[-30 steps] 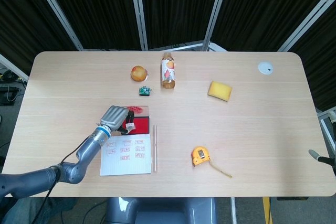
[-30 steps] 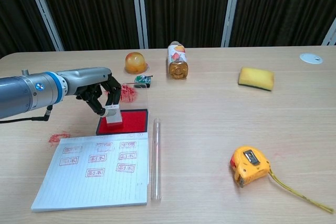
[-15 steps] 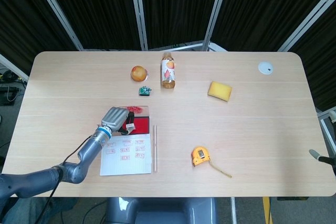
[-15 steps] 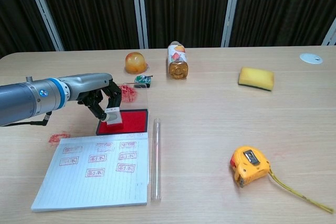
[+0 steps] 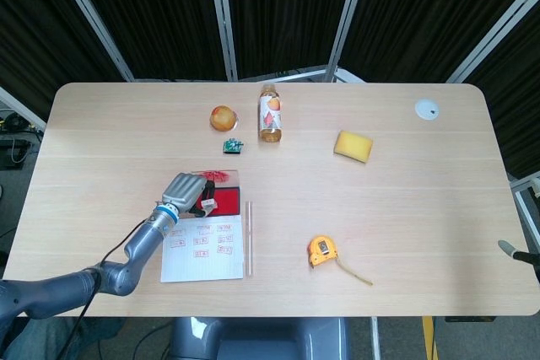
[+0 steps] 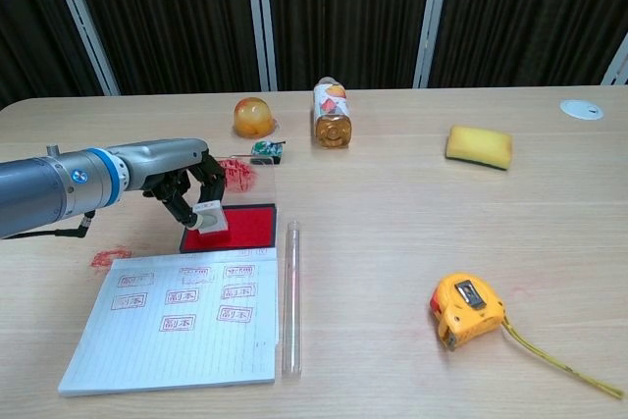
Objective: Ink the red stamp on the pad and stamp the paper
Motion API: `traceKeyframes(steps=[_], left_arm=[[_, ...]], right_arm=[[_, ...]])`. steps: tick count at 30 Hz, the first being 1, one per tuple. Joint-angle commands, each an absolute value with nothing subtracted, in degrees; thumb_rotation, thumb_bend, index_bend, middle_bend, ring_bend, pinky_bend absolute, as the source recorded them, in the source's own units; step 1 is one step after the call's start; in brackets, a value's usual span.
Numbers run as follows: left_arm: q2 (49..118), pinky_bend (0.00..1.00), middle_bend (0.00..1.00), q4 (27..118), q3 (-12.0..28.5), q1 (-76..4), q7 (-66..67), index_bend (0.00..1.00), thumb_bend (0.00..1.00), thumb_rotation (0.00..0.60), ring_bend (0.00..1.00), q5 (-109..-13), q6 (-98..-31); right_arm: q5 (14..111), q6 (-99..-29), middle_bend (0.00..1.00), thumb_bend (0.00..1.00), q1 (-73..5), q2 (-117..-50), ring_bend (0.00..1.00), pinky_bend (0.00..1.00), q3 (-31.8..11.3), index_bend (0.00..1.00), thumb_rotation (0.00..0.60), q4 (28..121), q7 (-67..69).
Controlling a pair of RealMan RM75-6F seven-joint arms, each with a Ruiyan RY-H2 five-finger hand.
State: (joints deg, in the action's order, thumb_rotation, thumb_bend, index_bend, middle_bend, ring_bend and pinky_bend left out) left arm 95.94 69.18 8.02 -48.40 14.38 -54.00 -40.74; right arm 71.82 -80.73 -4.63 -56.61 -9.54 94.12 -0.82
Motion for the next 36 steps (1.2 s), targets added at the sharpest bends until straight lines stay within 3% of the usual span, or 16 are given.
traceKeyframes(steps=[1,22,36], left_arm=[[96.01,0.86,0.57,69.09,7.96,-48.44,14.49,0.58,0.42,0.600,0.84,-53.80,-40.61],[96.79,0.86,0.57,68.03,7.76,-48.23,15.30,0.58,0.42,0.600,0.84,-53.05,-41.26],[90.69,0.86,0.57,77.32,9.42,-46.99,12.95,0.58,0.42,0.600,0.84,-55.32,-43.99]], right_arm=[[71.89,-80.80,0.00,0.00,-4.62,-56.59,0.00,0.00,-9.56,0.00,0.600,94.16,-0.78],[72.09,-81.11,0.00,0.00,-4.45,-56.38,0.00,0.00,-9.61,0.00,0.600,94.28,-0.44],[72.53,-81.25,0.00,0.00,-4.38,-56.34,0.00,0.00,-9.43,0.00,0.600,94.45,-0.39]])
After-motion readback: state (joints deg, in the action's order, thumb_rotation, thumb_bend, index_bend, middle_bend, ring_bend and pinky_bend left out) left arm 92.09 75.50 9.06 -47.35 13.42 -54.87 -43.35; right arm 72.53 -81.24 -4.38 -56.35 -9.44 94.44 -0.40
